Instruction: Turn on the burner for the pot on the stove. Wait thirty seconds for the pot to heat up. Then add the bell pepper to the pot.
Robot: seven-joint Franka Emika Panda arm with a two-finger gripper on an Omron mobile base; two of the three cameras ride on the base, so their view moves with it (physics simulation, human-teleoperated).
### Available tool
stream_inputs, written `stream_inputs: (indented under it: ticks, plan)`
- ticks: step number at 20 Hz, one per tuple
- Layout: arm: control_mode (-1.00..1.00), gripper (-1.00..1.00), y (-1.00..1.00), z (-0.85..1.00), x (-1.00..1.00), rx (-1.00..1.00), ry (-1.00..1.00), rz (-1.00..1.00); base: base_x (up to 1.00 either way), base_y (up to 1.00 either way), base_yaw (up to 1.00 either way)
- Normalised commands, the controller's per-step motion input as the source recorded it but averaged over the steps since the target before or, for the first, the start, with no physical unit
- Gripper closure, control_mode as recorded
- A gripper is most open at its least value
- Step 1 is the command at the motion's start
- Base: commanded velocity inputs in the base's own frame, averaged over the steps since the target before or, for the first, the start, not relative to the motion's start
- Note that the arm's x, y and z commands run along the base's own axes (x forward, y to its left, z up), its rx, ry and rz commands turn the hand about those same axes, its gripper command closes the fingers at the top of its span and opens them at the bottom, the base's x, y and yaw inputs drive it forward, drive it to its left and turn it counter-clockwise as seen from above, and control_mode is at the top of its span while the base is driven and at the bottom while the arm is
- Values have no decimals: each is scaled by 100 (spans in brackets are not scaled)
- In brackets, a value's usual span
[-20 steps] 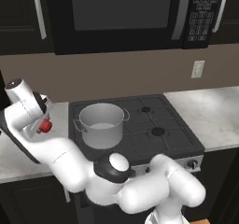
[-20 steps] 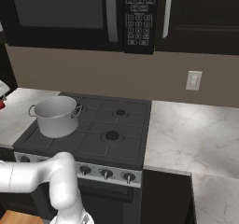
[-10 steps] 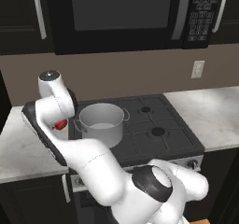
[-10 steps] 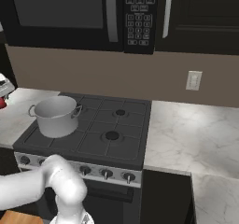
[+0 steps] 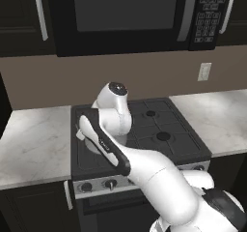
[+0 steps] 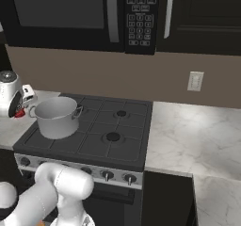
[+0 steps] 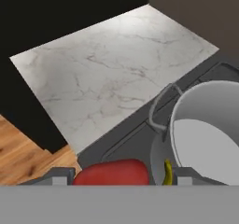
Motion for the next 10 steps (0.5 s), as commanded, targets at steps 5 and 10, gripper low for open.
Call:
stream_inputs:
  ticks: [5, 10]
  plan:
    - [-100, 100, -54, 25, 6, 9, -1, -2, 0, 0, 0]
    - [-100, 100, -41, 6, 24, 2, 0, -4, 0, 0, 0]
